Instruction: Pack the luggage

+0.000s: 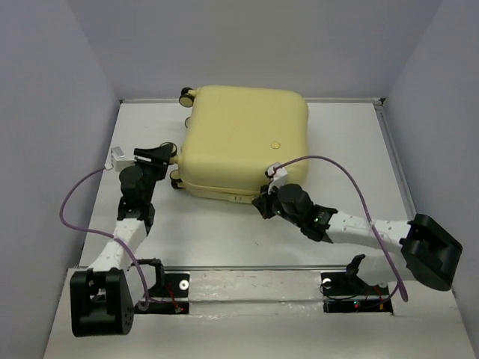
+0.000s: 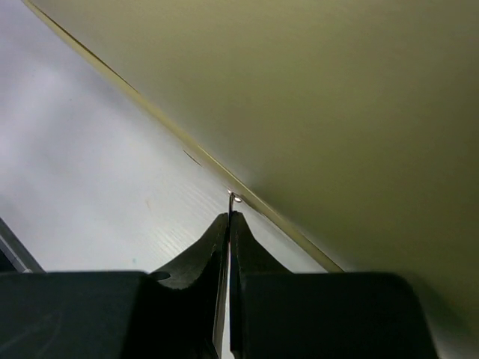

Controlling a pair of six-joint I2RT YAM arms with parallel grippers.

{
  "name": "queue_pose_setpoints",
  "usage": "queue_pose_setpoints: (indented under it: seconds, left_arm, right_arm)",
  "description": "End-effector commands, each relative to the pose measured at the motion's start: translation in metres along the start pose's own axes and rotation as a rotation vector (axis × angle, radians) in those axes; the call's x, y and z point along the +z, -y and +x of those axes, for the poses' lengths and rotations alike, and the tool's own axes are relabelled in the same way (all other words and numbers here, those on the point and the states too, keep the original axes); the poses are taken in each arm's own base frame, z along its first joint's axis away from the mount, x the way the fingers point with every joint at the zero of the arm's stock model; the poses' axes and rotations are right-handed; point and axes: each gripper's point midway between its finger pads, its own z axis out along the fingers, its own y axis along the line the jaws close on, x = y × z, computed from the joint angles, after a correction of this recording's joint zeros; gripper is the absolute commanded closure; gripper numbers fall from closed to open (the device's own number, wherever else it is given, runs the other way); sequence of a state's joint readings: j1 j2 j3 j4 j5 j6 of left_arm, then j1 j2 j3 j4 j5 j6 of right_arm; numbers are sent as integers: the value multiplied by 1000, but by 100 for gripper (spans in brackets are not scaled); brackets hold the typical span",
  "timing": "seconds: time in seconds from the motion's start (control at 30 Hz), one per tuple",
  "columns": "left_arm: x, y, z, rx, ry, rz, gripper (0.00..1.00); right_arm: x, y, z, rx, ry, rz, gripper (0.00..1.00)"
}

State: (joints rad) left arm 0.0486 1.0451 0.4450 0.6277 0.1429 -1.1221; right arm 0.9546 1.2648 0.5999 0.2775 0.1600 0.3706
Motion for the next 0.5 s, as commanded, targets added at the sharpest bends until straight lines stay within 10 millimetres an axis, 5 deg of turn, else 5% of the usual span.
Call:
queue_pose_setpoints:
  seconds: [0.0,0.1,0.17,0.27,0.47]
  left_arm:
    - [-51,10,101,206,-343,165,94]
    - [-74,12,113,228,-377,194,94]
    - [-82,8,113,247,-377,188,94]
    - [-97,6,109,286,-376,185,94]
    - [-124,10,121,280,-407,242,94]
  right_arm:
    - [7,-80,-27,44,106,-283,93]
    - [31,-140,-5,-38,41,-344,93]
    - [32,-155,7,-61,24,-358,93]
    - [33,-139,11,-54,37,-290,93]
    - [23,-67,-28,-46,100,-217,93]
